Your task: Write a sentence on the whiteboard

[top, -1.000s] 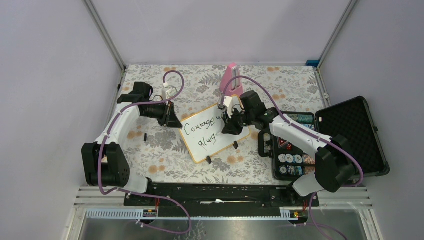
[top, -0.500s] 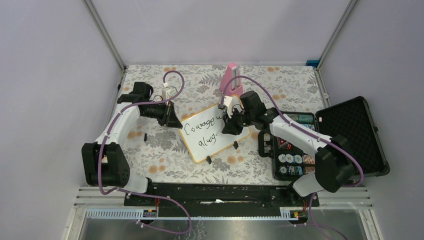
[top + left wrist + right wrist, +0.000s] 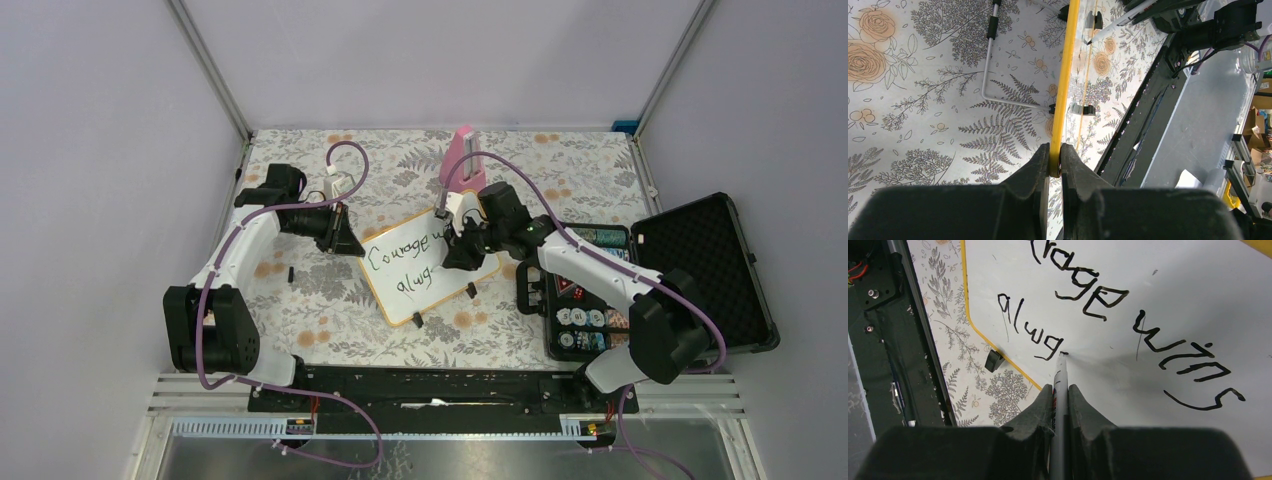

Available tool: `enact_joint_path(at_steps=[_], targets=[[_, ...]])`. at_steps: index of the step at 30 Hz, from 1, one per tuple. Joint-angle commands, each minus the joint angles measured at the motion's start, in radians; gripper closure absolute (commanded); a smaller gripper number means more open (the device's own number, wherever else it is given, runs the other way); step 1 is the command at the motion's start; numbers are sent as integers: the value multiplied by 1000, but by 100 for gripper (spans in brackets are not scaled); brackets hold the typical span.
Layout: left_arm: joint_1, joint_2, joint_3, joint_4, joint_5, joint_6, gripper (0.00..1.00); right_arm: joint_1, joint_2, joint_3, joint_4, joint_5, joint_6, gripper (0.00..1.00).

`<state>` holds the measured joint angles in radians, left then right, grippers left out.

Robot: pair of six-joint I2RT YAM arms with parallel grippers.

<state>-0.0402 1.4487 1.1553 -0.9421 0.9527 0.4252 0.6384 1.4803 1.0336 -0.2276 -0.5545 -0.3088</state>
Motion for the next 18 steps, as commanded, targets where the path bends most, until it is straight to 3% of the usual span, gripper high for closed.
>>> enact_joint_path(at_steps=[1,18], targets=[[-9,10,7,59,-58,29,100,20,15,33,37,5,-8,100],[-9,4,4,59,-60,29,100,19,-2,3,3,71,-46,100]])
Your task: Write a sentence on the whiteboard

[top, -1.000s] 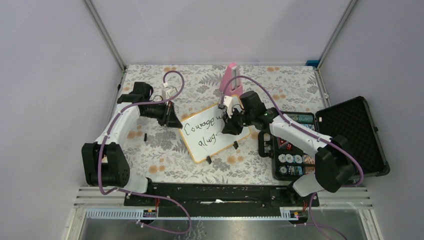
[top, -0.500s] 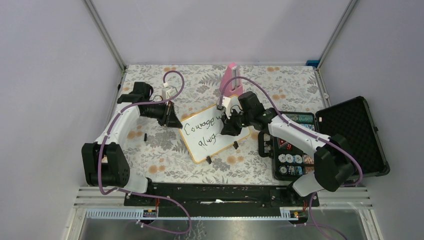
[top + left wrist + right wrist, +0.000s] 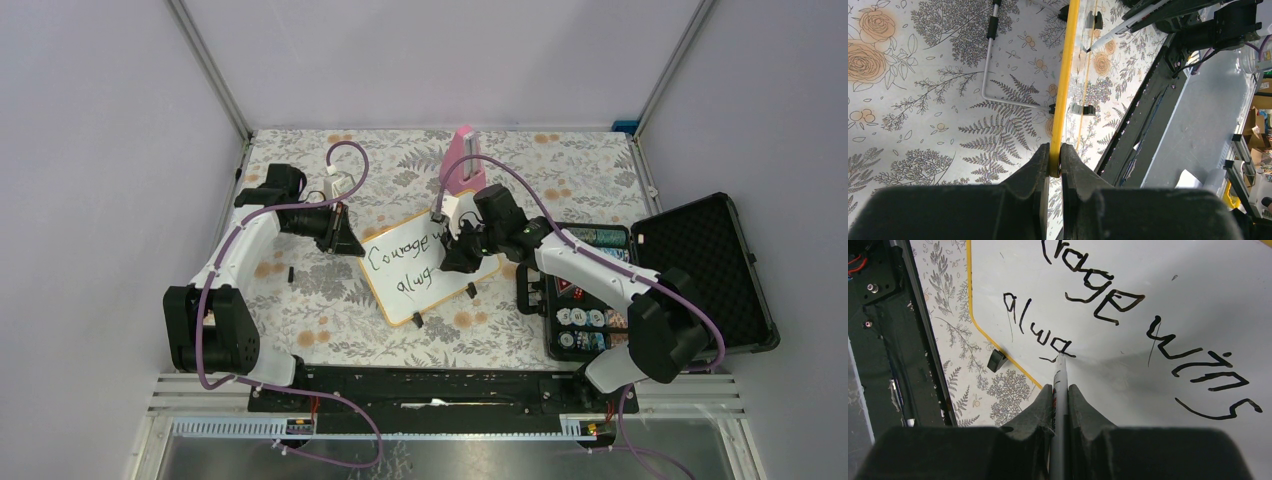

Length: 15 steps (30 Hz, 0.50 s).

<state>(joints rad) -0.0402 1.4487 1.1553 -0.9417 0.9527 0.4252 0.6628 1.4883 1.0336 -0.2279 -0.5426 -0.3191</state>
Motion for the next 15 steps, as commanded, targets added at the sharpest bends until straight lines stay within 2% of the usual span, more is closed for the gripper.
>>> enact_joint_path(at_steps=[1,15], targets=[[-9,3,4,59,-60,29,100,-7,-12,0,3,61,-39,100],[-10,5,7,59,-60,24,100,-41,-47,-28,-21,67,-60,100]])
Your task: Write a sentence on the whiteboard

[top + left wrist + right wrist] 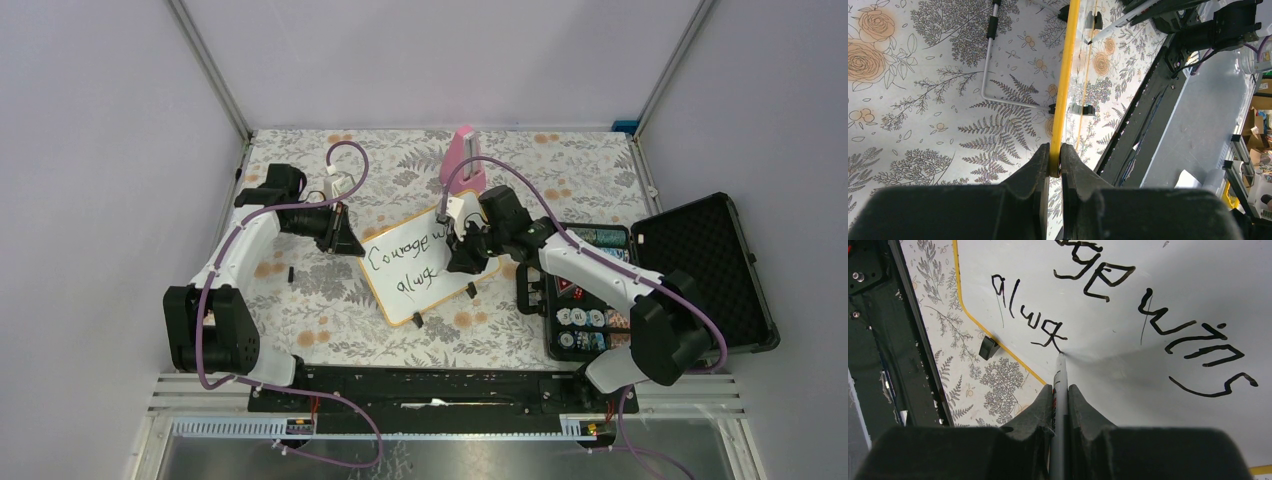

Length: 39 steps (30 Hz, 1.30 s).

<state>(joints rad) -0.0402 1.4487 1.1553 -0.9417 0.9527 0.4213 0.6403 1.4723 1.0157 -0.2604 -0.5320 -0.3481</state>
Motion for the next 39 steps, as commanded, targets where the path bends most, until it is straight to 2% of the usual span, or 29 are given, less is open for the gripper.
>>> enact_joint_path(at_steps=[1,24,28,32,36,38,39], targets=[[-10,5,7,59,-59,28,100,-19,-32,-12,11,55,-31,100],[-10,-2,4,59,-70,30,100,59,20,26,11,-3,-8,100],[-10,-5,7,59,-70,24,94,58,-14,32,-2,-23,-13,100],[-10,-11,16,61,-69,15,77,55,-55,50,-37,-70,-14,100],[0,-23,46,52,-75,1,43,40,-84,83,-82,-123,-6,100],[16,-34,66,52,-71,-10,22,31,-100,97,-94,-141,7,100],[26,-39,82,48,-69,-12,9,25,-105,106,-102,-147,14,100]])
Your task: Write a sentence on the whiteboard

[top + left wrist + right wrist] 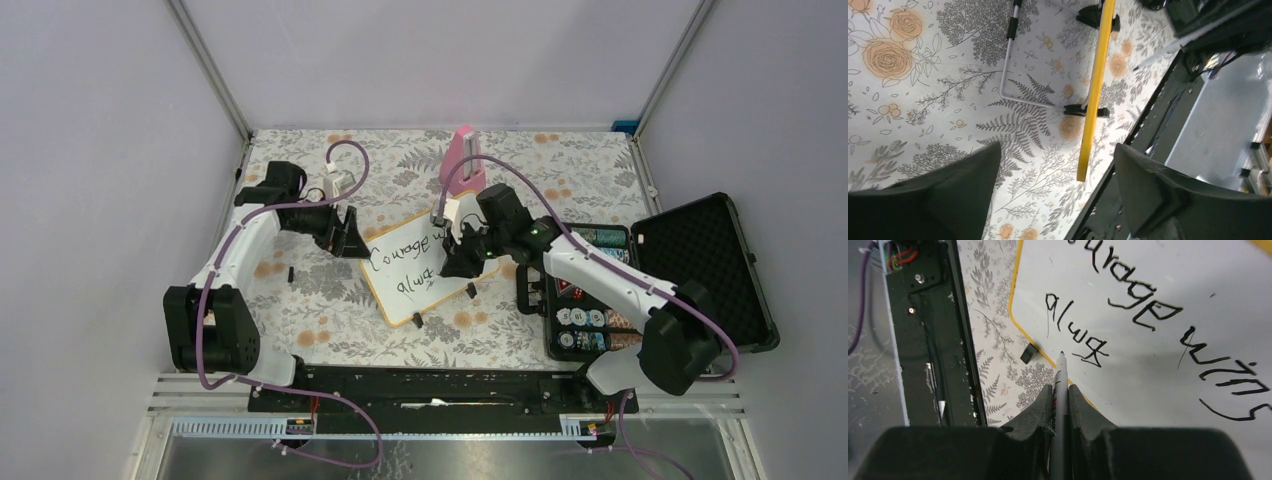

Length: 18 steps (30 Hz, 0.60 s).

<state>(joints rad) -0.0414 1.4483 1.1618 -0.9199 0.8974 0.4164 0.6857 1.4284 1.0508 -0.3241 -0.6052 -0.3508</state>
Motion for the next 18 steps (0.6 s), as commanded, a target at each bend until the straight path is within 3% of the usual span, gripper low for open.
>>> enact_joint_path(at_steps=[1,10,18], targets=[[37,-42,100,20,-13,-8,2,-29,-65,80,-41,-83,28,99],[178,-36,329,-55,-31,-43,1,-166,-88,171,-77,-137,90,94],[233,-57,317,-24,-22,-61,1,-310,-112,157,-101,-188,125,92]])
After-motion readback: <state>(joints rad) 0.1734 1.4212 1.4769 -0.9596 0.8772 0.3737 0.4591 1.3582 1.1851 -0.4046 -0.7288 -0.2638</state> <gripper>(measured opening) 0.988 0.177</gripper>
